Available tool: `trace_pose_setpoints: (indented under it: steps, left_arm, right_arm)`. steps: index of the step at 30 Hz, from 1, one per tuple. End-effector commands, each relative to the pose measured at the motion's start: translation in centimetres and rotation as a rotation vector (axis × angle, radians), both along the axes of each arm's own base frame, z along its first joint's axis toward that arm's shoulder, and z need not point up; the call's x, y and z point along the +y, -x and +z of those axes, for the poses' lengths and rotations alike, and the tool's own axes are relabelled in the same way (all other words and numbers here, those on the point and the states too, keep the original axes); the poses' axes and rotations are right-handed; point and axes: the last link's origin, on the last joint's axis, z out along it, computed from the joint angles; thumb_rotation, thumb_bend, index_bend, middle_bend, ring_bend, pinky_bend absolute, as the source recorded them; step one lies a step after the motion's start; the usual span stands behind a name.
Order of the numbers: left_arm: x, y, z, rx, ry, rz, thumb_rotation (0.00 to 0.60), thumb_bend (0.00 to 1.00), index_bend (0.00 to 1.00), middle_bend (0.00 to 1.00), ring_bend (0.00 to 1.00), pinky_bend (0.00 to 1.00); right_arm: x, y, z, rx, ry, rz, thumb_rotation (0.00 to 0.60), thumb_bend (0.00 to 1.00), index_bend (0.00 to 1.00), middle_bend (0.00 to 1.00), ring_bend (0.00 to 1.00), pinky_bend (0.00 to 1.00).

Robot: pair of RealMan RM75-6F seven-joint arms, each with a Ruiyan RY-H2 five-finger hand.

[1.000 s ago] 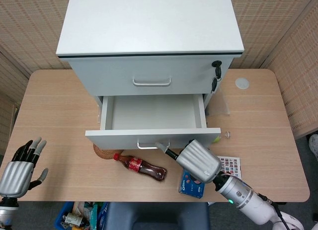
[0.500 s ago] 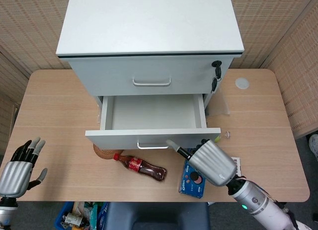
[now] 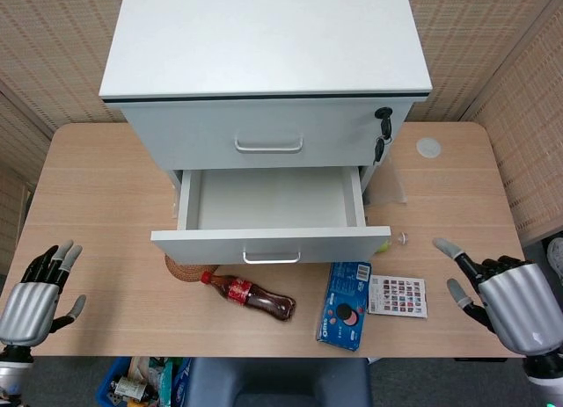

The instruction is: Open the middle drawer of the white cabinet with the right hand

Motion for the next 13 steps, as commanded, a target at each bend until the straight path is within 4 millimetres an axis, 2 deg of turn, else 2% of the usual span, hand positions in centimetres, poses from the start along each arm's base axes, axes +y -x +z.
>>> trace_pose_setpoints:
  steps: [1, 4, 6, 9, 11, 13]
  left_arm:
    - [0.1, 0.0, 0.0, -0.002, -0.001, 0.0, 0.6, 0.34, 0.02, 0.0, 0.02, 0.13]
    - [0.2, -0.1, 0.1, 0.0, -0.011, -0.003, 0.6, 0.34, 0.02, 0.0, 0.02, 0.13]
    - [0.2, -0.2, 0.1, -0.001, -0.017, -0.008, 0.6, 0.34, 0.02, 0.0, 0.02, 0.13]
    - [0.2, -0.4, 0.0, -0.002, -0.02, -0.019, 0.6, 0.34, 0.02, 0.0, 0.02, 0.13]
    - [0.1, -0.5, -0.1, -0.007, -0.029, -0.029, 0.6, 0.34, 0.02, 0.0, 0.02, 0.13]
    - [0.1, -0.6, -0.2, -0.011, -0.037, -0.035, 0.6, 0.34, 0.02, 0.0, 0.02, 0.13]
  right_arm:
    - [0.1, 5.5, 0.5, 0.013, 0.05, -0.184, 0.6, 0.33, 0.25, 0.72, 0.74, 0.83]
    - [-0.4, 8.0, -0.3, 0.033, 0.056, -0.242, 0.6, 0.33, 0.25, 0.58, 0.59, 0.7]
    - [-0.7, 9.4, -1.1, 0.029, 0.04, -0.268, 0.6, 0.33, 0.23, 0.47, 0.44, 0.57]
    - [-1.1, 10.9, -2.3, 0.025, 0.006, -0.286, 0.6, 0.31, 0.13, 0.28, 0.21, 0.36]
    - [-1.2, 11.6, -3.1, 0.031, -0.019, -0.285, 0.6, 0.28, 0.09, 0.2, 0.13, 0.27]
    - [-1.2, 12.0, -3.8, 0.035, -0.034, -0.276, 0.6, 0.27, 0.07, 0.17, 0.09, 0.24]
